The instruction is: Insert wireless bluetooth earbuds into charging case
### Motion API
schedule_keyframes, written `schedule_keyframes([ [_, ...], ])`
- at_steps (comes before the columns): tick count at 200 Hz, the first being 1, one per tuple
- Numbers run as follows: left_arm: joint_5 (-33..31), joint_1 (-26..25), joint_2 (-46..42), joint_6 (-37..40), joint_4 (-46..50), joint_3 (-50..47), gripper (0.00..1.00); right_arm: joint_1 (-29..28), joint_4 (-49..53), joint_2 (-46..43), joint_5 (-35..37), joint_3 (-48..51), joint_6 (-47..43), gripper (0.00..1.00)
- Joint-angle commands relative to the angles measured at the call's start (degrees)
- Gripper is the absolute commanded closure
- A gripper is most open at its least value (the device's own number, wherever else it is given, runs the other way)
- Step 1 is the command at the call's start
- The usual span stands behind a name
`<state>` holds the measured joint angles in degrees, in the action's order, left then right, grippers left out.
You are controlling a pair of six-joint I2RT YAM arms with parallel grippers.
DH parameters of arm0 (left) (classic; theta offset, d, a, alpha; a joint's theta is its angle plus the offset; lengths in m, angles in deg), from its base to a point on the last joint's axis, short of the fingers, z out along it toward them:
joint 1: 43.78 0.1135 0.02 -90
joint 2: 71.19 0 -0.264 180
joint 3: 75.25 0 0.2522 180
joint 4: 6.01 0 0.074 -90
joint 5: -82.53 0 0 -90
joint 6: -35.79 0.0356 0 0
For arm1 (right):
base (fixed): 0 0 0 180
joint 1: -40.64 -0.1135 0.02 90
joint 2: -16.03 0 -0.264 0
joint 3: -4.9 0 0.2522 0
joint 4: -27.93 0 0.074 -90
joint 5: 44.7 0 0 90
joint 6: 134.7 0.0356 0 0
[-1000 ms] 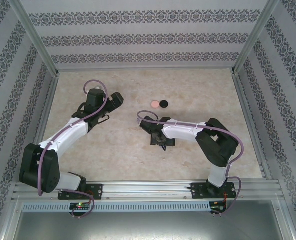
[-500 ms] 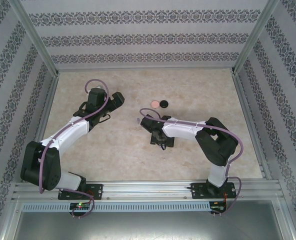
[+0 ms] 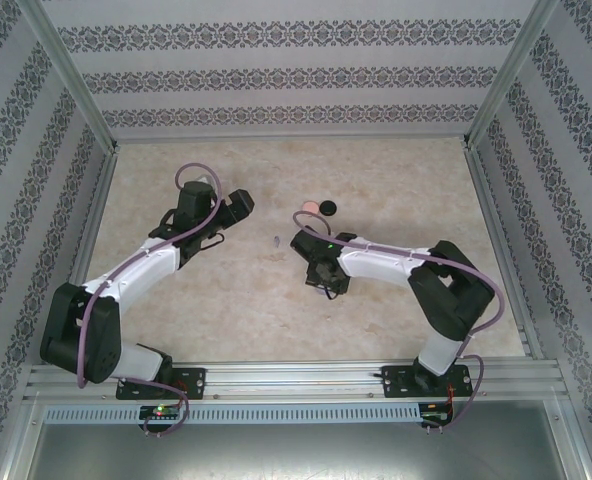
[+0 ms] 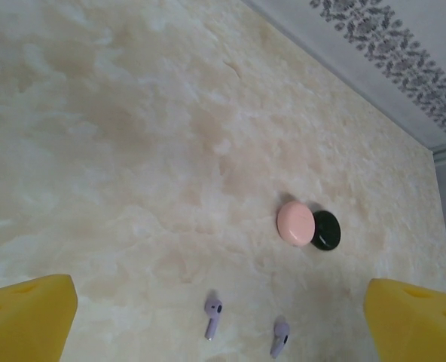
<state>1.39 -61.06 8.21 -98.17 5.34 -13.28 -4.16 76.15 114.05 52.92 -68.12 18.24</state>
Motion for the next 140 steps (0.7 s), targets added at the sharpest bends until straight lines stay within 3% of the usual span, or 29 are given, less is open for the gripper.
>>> schedule_keyframes([
  [1,4.92,-0.70,-2.41,2.78,-10.33,-4.19,0.05,2.77,-3.09,-6.20,-0.97,-0.40,1.48,0.55],
  [77,24.86,-3.17,1.67,2.06,-41.43,-12.93,0.07,13.03,-10.68,-9.52,-7.59,-9.59,9.15,0.56],
  [140,27.05,-7.54,8.91,1.05,-48.61,-9.84,0.17,13.71,-15.97,-6.21,-10.53,-12.41,17.95,0.56],
])
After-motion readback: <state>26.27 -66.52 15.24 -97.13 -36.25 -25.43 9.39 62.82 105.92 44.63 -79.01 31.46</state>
